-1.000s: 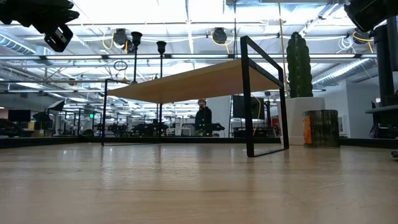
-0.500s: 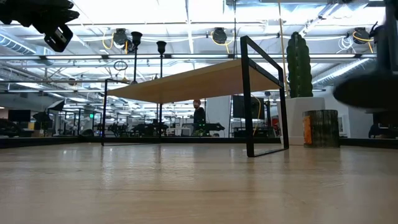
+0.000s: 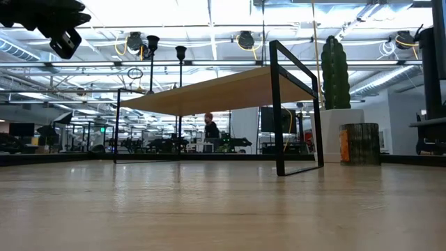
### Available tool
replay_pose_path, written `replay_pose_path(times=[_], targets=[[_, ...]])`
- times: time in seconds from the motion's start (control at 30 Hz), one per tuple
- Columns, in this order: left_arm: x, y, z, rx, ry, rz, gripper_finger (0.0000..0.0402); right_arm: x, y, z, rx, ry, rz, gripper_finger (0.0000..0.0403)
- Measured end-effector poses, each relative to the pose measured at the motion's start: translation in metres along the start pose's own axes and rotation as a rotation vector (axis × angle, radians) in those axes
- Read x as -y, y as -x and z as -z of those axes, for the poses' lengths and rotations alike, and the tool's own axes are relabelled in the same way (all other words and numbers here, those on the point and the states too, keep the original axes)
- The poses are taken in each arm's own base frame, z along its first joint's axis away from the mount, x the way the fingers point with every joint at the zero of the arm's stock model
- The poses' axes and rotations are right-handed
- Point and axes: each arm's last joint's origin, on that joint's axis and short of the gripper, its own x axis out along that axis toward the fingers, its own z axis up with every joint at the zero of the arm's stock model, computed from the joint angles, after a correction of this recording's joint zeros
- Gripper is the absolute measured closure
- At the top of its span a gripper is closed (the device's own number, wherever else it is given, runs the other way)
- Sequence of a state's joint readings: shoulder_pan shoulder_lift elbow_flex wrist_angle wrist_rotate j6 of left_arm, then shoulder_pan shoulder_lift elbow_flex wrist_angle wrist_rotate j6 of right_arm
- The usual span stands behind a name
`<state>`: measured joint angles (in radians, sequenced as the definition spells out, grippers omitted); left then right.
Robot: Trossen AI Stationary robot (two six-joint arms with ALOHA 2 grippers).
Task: Pick & Place candle stick holders
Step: Put the black candle holder on the shelf
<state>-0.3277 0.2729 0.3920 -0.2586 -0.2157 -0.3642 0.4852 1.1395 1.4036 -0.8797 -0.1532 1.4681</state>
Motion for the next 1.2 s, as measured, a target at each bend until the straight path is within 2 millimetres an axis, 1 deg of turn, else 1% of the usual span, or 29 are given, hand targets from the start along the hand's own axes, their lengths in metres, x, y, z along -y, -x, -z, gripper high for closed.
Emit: replay_pose_path(times=[0.1,0.23,0.43,0.57,0.67,0.77,0.9,1.03,1.2], targets=[[-0.001,0.000,-0.001,0.015,0.022,-0.032,0.0321,-0.012,0.001,-0.008,0.050,0.055,-0.047,0.0385],[-0.001,0.000,-0.002,0.038,0.048,-0.061,0.0321,-0.021,0.003,-0.021,0.099,0.122,-0.068,0.0385],[0.001,0.000,-0.008,0.103,0.105,-0.037,0.0321,-0.028,0.012,-0.048,0.204,0.238,-0.074,0.0385],[0.003,0.001,-0.014,0.164,0.153,-0.008,0.0321,-0.037,0.022,-0.066,0.275,0.331,-0.117,0.0385],[0.005,0.000,-0.019,0.205,0.178,0.012,0.0321,-0.040,0.024,-0.081,0.306,0.381,-0.117,0.0385],[0.007,-0.003,-0.025,0.260,0.202,0.029,0.0321,-0.037,0.016,-0.097,0.278,0.394,-0.097,0.0385],[0.012,-0.012,-0.032,0.325,0.193,0.054,0.0321,-0.032,-0.004,-0.120,0.207,0.409,-0.071,0.0385],[0.017,-0.026,-0.035,0.356,0.205,0.075,0.0321,-0.029,-0.027,-0.143,0.138,0.427,-0.094,0.0385],[0.023,-0.046,-0.035,0.351,0.241,0.125,0.0321,-0.031,-0.050,-0.162,0.085,0.454,-0.164,0.0385]])
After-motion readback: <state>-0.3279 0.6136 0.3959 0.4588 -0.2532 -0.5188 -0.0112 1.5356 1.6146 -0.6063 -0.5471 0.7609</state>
